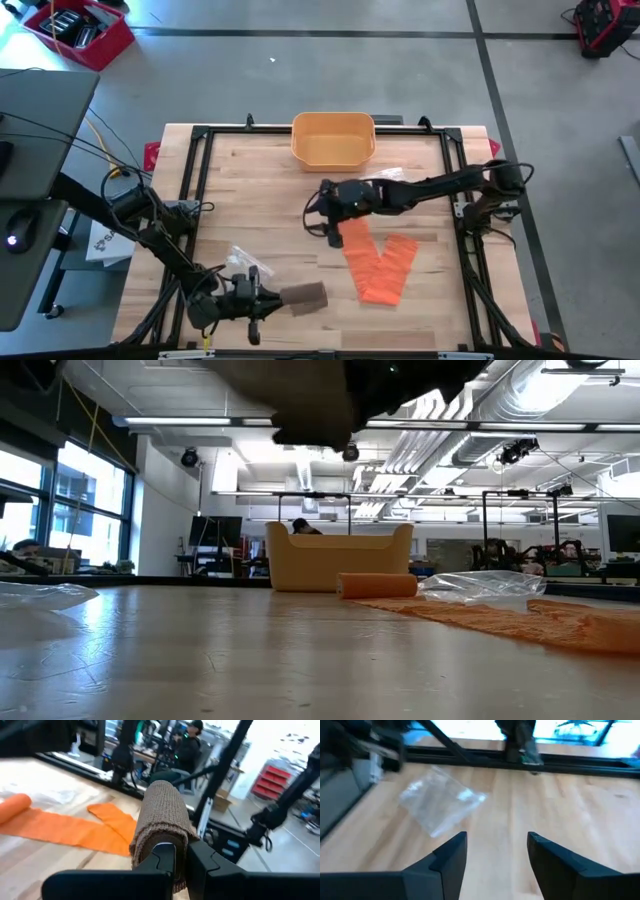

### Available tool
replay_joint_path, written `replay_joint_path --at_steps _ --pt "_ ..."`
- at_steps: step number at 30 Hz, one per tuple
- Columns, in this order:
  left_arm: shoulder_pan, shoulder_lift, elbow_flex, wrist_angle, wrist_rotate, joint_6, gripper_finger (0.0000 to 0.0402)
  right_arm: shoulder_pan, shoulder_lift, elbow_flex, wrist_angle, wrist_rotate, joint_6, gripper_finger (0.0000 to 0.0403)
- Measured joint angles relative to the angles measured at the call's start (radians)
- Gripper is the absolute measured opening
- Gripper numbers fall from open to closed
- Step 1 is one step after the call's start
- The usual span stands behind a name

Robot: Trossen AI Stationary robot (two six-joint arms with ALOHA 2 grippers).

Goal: Roll bandage
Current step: Roll the brown bandage

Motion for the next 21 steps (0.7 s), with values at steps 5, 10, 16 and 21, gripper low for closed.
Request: replay_joint_path --at_steps 5,10,16,21 --pt "-0.025 0.0 0.047 -0.023 -0.082 0.041 0.0011 0.099 -0.103 -0.163 -0.064 0.041 -0.05 0.0193" --pt "-0.036 0.011 0.047 -0.04 -0.092 0.042 0.0011 0.276 -0.159 -0.394 0.199 0.052 0.061 0.0192" --pt "-0.013 0.013 0.046 -0.046 0.019 0.044 0.0011 0.496 -0.103 -0.459 0.662 0.304 0.05 0.0192" --pt "0.005 0.006 0.046 0.005 0.085 0.109 0.0011 0.583 -0.048 -0.341 0.716 0.365 -0.064 0.0192"
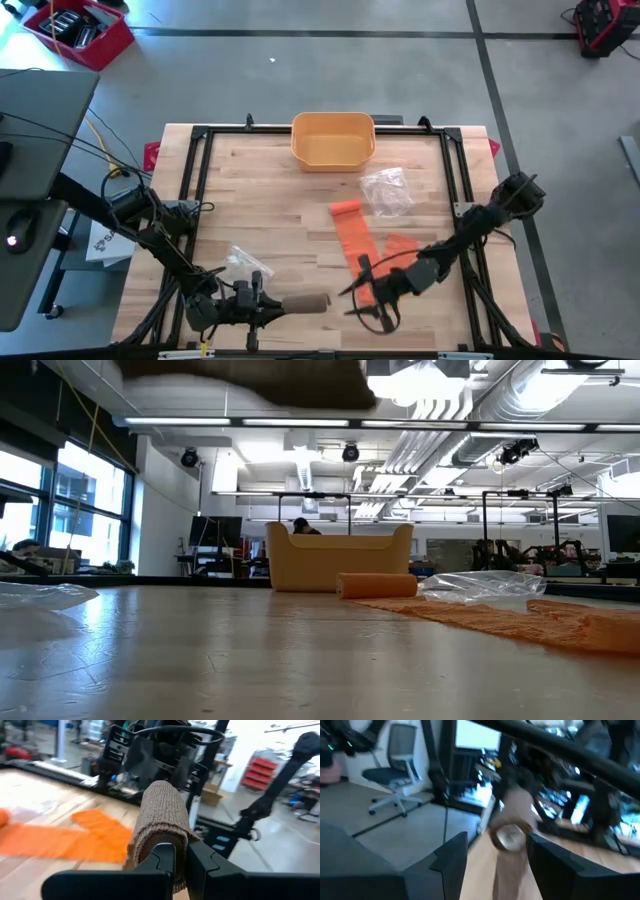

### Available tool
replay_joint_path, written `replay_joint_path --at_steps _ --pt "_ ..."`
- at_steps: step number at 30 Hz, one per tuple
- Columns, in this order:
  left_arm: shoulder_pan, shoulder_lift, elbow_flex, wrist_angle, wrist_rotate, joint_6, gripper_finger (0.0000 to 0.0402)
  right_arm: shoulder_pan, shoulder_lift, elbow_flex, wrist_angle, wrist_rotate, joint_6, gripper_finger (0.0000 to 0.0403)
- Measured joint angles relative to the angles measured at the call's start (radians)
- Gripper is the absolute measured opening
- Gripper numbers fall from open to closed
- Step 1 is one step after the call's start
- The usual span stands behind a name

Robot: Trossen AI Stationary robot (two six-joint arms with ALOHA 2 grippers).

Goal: Roll bandage
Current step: Roll the brown bandage

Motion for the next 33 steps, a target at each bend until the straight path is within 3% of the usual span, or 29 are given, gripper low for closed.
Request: replay_joint_path --at_steps 3,7,14,24,30,33 --pt "0.013 -0.001 0.0 0.05 0.043 0.052 0.0011 0.023 0.027 0.064 -0.045 0.029 -0.041 0.0192" --pt "0.028 -0.004 0.0 0.092 0.068 0.106 0.0011 0.065 0.04 0.124 -0.123 0.149 -0.034 0.0192" --pt "0.057 -0.004 -0.001 0.115 0.1 0.121 0.0011 0.113 0.044 0.143 -0.146 0.262 -0.013 0.0192" --pt "0.094 -0.004 -0.001 0.104 0.13 0.123 0.0011 0.093 0.085 0.157 -0.114 0.265 0.027 0.0192" --pt "0.101 -0.004 -0.002 0.094 0.13 0.123 0.0011 0.063 0.106 0.161 -0.114 0.324 0.116 0.0192" --pt "0.101 -0.004 -0.002 0.094 0.133 0.126 0.0011 0.057 0.106 0.161 -0.112 0.287 0.091 0.0192"
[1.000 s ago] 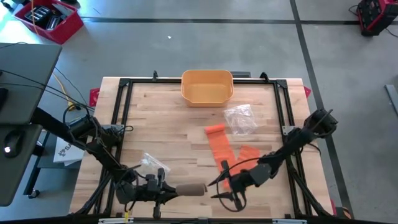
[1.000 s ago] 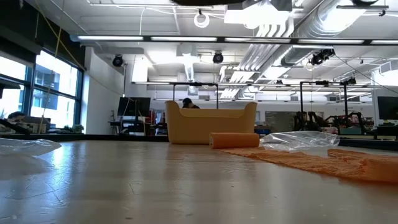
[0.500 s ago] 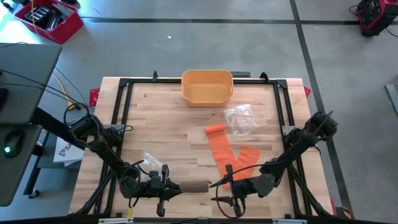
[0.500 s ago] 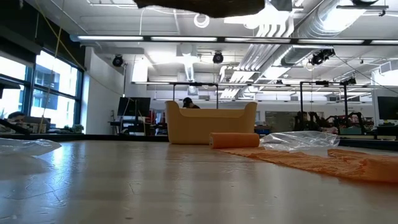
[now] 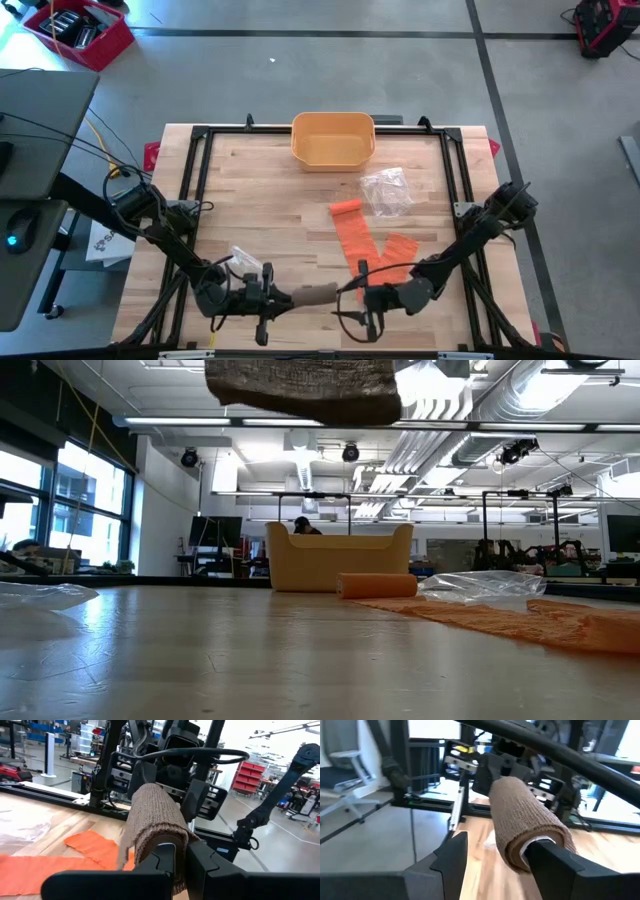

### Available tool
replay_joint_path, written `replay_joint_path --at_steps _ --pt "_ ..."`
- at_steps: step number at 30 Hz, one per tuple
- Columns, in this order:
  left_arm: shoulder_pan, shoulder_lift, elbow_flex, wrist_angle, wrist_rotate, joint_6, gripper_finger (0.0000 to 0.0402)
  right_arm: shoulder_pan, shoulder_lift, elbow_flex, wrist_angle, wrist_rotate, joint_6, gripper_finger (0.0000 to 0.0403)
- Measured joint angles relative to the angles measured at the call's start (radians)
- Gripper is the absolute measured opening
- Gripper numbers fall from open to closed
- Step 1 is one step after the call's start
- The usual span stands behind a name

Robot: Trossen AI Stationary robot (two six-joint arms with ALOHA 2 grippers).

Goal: Roll bandage
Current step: Roll the brown bandage

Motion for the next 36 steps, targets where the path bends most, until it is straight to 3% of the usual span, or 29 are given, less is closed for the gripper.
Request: replay_joint_path --at_steps 7,14,20,29,32,36 --pt "-0.001 -0.001 0.0 -0.024 0.007 0.005 0.0013 -0.039 0.0 -0.001 -0.005 -0.132 0.007 0.0152" --pt "-0.002 -0.002 0.0 -0.052 -0.024 -0.044 0.0031 -0.062 0.0 -0.002 -0.015 -0.14 0.006 0.0078" --pt "-0.006 -0.002 0.0 -0.068 -0.064 -0.06 0.0078 -0.061 0.0 -0.002 -0.014 -0.142 -0.001 0.0015" --pt "-0.048 -0.006 0.004 -0.203 -0.187 -0.062 0.0153 -0.095 -0.05 -0.002 -0.09 -0.154 0.081 0.0005" --pt "-0.063 -0.005 0.002 -0.277 -0.203 -0.079 0.016 -0.137 -0.049 -0.002 -0.159 -0.237 0.146 0.0004" --pt "-0.098 -0.005 0.001 -0.392 -0.237 -0.21 0.0161 -0.193 -0.041 -0.016 -0.163 -0.35 0.196 0.0003"
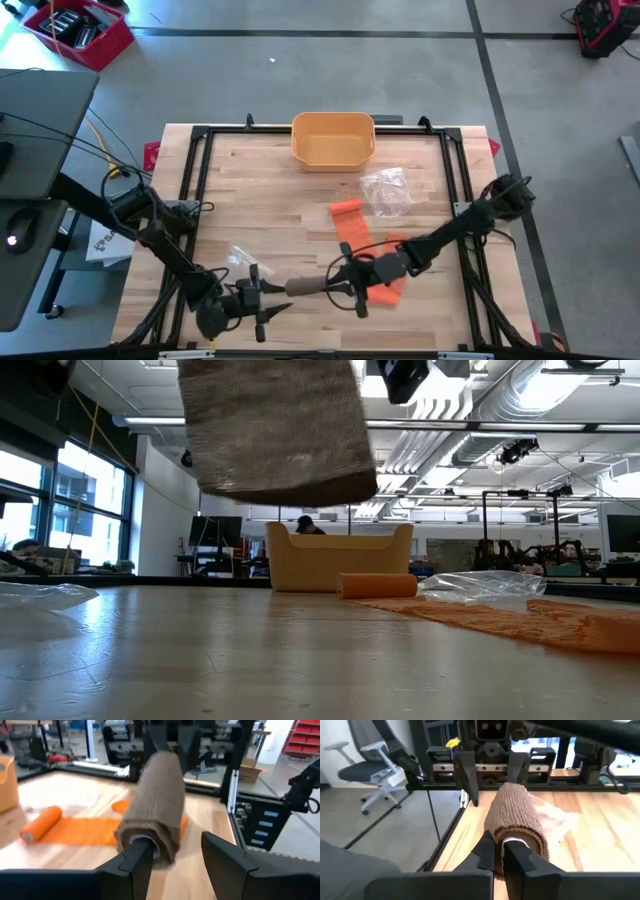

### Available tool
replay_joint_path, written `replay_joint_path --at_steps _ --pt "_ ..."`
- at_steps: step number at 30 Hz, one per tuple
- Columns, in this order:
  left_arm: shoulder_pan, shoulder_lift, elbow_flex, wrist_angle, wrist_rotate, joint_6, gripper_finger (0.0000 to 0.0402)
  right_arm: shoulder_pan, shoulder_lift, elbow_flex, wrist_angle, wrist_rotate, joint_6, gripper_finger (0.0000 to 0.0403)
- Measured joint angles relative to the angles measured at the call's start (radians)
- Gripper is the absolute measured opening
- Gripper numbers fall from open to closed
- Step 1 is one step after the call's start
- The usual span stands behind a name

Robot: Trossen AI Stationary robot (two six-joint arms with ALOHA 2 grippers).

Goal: Roll bandage
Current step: Roll the brown bandage

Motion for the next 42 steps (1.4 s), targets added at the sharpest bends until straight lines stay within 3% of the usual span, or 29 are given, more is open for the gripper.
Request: replay_joint_path --at_steps 7,12,18,22,28,42 --pt "-0.091 -0.004 0.0 -0.073 -0.123 -0.077 0.0161 -0.039 -0.002 0.0 0.03 -0.073 -0.019 0.0002" --pt "-0.132 -0.007 0.0 -0.074 -0.221 -0.042 0.0161 -0.04 -0.036 -0.001 0.067 -0.082 -0.011 0.0001" --pt "-0.059 -0.007 0.0 -0.119 -0.247 0.051 0.0161 -0.062 -0.041 -0.002 0.092 -0.145 0.005 0.0001" --pt "0.03 -0.007 0.0 -0.18 -0.183 -0.042 0.0166 -0.073 -0.041 -0.002 0.09 -0.152 0.015 0.0001" --pt "0.106 -0.007 0.0 -0.16 -0.02 -0.039 0.0181 -0.073 -0.041 -0.002 0.096 -0.174 0.015 0.0002" --pt "0.13 -0.006 0.0 -0.135 -0.022 -0.002 0.0165 -0.073 -0.041 -0.002 0.094 -0.174 -0.026 0.0003"
